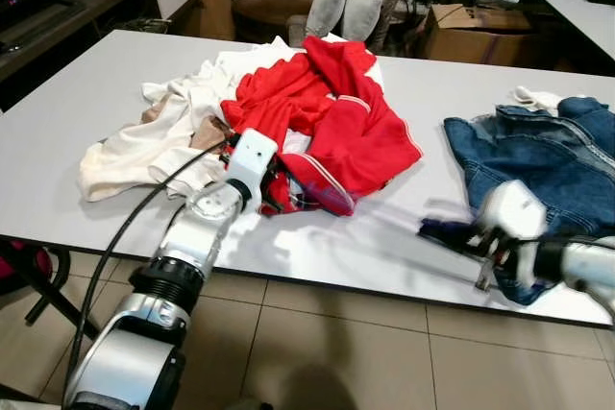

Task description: Hang hanger

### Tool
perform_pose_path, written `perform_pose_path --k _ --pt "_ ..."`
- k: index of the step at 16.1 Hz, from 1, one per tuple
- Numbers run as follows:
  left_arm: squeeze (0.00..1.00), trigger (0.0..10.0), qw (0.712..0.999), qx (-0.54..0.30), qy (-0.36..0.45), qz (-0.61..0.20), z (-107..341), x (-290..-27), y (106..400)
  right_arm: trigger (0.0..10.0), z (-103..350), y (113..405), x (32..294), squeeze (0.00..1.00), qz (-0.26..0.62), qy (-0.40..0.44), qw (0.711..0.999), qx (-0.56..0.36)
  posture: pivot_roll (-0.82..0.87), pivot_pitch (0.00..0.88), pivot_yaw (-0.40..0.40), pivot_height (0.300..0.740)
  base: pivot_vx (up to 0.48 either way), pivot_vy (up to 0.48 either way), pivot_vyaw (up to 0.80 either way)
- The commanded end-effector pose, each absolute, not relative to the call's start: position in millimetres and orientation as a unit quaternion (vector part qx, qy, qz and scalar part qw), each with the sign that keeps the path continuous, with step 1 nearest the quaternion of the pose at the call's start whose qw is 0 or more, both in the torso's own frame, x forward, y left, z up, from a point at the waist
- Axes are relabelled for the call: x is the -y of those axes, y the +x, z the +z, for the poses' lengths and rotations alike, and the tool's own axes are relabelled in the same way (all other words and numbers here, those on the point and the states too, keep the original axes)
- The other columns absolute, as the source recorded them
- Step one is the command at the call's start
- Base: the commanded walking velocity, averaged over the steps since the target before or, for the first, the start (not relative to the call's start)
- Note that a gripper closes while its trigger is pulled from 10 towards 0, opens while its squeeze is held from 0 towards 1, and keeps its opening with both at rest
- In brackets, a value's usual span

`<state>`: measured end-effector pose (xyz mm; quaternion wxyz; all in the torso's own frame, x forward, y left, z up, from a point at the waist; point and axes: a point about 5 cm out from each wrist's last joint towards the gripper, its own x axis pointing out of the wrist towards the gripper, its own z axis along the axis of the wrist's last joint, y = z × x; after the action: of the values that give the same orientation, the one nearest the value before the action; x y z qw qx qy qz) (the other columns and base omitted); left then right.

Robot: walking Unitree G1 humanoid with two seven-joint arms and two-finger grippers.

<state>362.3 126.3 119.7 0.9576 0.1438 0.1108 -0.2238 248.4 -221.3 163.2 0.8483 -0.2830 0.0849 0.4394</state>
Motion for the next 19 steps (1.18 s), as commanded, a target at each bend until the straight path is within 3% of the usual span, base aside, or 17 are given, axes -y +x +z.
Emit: perform_pose_path --k 1,2,3,7,11,13,15,17,19 --pt "0.0 10.0 0.959 -0.116 0.121 -0.23 119 -128 364 10.0 171 255 234 0.0 0.402 -0.306 0.859 -0.083 -0.09 0.0 0.04 0.74 0.0 0.0 0.0" --pt "0.0 10.0 0.958 -0.126 0.104 -0.237 116 -129 363 10.0 174 257 237 0.0 0.392 -0.308 0.863 -0.081 -0.09 0.0 0.04 0.74 0.0 0.0 0.0" --pt "1.0 10.0 0.963 -0.127 0.087 -0.221 114 -135 364 10.0 179 257 241 0.0 0.38 -0.307 0.869 -0.081 -0.09 0.0 0.041 0.74 0.0 0.0 0.0" --pt "1.0 10.0 0.966 -0.149 0.074 -0.197 105 -153 365 10.0 205 257 253 0.0 0.394 -0.256 0.881 -0.053 -0.09 0.0 0.047 0.74 0.0 0.0 0.0" --pt "1.0 10.0 0.926 -0.175 0.102 -0.318 100 -143 355 10.0 235 260 279 0.0 0.39 -0.218 0.894 -0.026 -0.09 0.0 0.049 0.74 0.0 0.0 0.0" --pt "1.0 10.0 0.903 -0.124 0.087 -0.403 117 -135 343 10.0 239 274 284 0.0 0.298 -0.212 0.931 -0.012 -0.09 0.0 0.056 0.74 0.0 0.0 0.0" --pt "1.0 10.0 0.905 -0.026 0.083 -0.416 150 -135 335 10.0 227 281 282 0.0 0.236 -0.188 0.953 -0.034 -0.11 0.0 0.069 0.74 0.0 0.0 0.0" --pt "1.0 10.0 0.897 -0.001 0.128 -0.423 171 -142 322 10.0 217 278 269 0.0 0.193 -0.155 0.968 -0.039 -0.11 0.0 0.058 0.74 0.0 0.0 0.0" --pt "1.0 10.0 0.854 -0.016 0.217 -0.472 171 -148 305 10.0 214 275 267 0.0 0.154 -0.166 0.973 -0.037 -0.11 0.0 0.046 0.74 0.0 0.0 0.0"
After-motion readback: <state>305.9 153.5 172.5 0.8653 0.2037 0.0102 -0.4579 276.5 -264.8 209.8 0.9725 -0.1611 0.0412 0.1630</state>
